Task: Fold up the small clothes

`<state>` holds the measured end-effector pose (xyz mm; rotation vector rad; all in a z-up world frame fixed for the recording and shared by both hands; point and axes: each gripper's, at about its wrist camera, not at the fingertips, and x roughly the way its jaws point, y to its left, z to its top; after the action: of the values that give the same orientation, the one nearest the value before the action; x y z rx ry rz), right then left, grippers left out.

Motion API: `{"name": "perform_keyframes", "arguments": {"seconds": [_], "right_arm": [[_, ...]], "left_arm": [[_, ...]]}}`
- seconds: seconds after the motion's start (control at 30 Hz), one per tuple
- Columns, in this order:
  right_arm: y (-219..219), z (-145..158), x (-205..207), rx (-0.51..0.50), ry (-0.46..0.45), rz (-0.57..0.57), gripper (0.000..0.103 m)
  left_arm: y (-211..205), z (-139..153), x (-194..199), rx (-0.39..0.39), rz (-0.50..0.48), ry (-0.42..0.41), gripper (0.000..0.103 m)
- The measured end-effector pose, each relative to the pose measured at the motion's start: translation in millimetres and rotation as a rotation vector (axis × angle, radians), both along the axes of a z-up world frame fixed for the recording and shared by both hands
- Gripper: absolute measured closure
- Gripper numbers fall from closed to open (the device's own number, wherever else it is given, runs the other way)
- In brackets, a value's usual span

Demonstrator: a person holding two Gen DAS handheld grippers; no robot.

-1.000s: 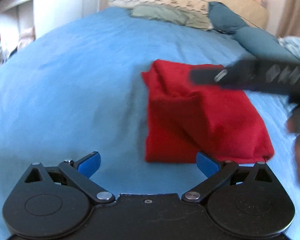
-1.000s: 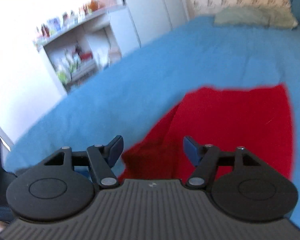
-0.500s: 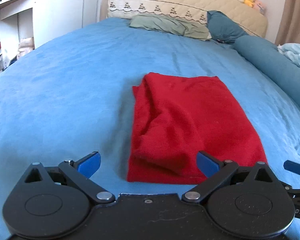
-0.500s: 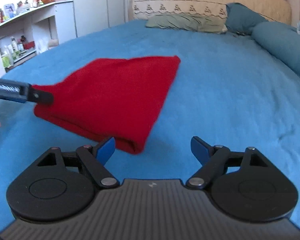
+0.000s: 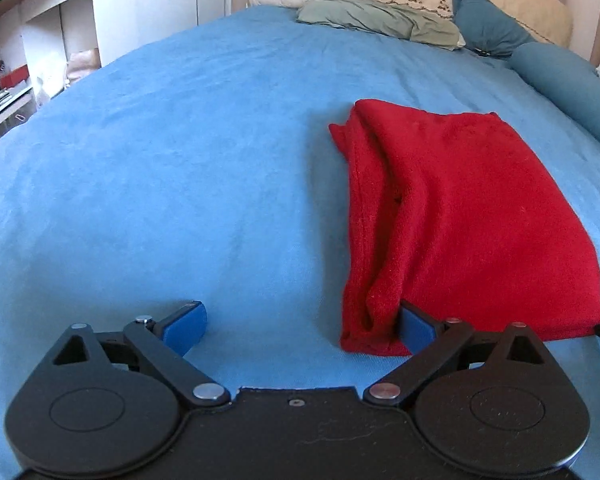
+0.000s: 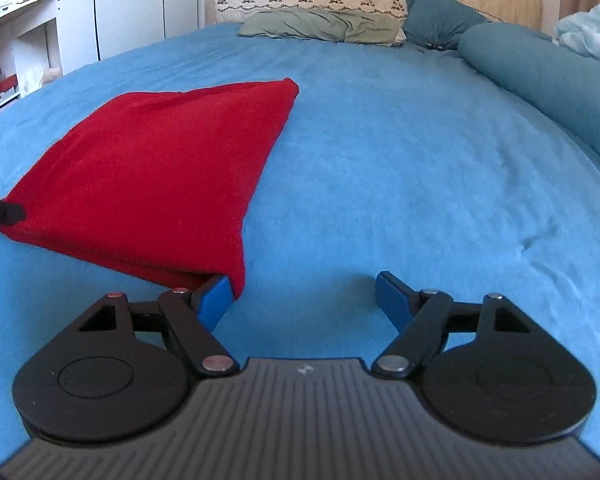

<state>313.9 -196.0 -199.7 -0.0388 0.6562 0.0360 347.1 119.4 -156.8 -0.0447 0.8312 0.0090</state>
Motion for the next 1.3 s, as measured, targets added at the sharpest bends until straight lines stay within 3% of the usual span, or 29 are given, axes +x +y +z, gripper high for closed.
{"name": "perform_keyframes", "arguments": {"seconds": [0.1, 0.27, 0.4, 0.5, 0.67, 0.87, 1.03, 1.17, 1.23, 1.3], "right_arm": [[-1.2, 7.7, 0.8, 0.001, 0.006, 0.043, 0.010], [-18.0, 44.6, -6.6, 0.104, -0.019, 0.083, 0.009], [-39.0, 81.5, 10.5, 0.293, -0.003, 0.094, 0.005], [-49.6, 98.2, 46.7, 0.430, 0.097, 0.122, 0.000], [-52.9, 95.4, 103.9, 0.504, 0.197, 0.135, 0.000], [-45.9, 60.8, 144.9, 0.569, 0.278, 0.121, 0.000], [-38.2, 36.3, 160.5, 0.582, 0.306, 0.124, 0.000], [-31.0, 25.7, 167.4, 0.567, 0.299, 0.127, 0.000], [-27.0, 24.3, 169.8, 0.561, 0.294, 0.136, 0.010], [-22.0, 24.7, 171.4, 0.565, 0.304, 0.151, 0.034]], "left_arm": [[-1.3, 10.4, -2.0, -0.040, -0.005, 0.004, 0.007], [-1.1, 50.1, -7.6, -0.068, -0.034, -0.041, 0.006], [2.7, 78.8, 13.9, -0.166, -0.073, -0.066, 0.000], [3.1, 92.6, 47.5, -0.220, -0.131, -0.038, 0.000], [20.7, 79.7, 109.4, -0.341, -0.111, 0.086, 0.000], [22.9, 40.4, 141.1, -0.410, -0.144, 0.224, 0.004], [19.6, 24.1, 148.2, -0.434, -0.172, 0.245, 0.013], [13.0, 18.9, 151.0, -0.430, -0.199, 0.233, 0.028], [11.3, 17.4, 149.9, -0.421, -0.220, 0.229, 0.047], [9.4, 18.8, 145.3, -0.414, -0.217, 0.225, 0.064]]}}
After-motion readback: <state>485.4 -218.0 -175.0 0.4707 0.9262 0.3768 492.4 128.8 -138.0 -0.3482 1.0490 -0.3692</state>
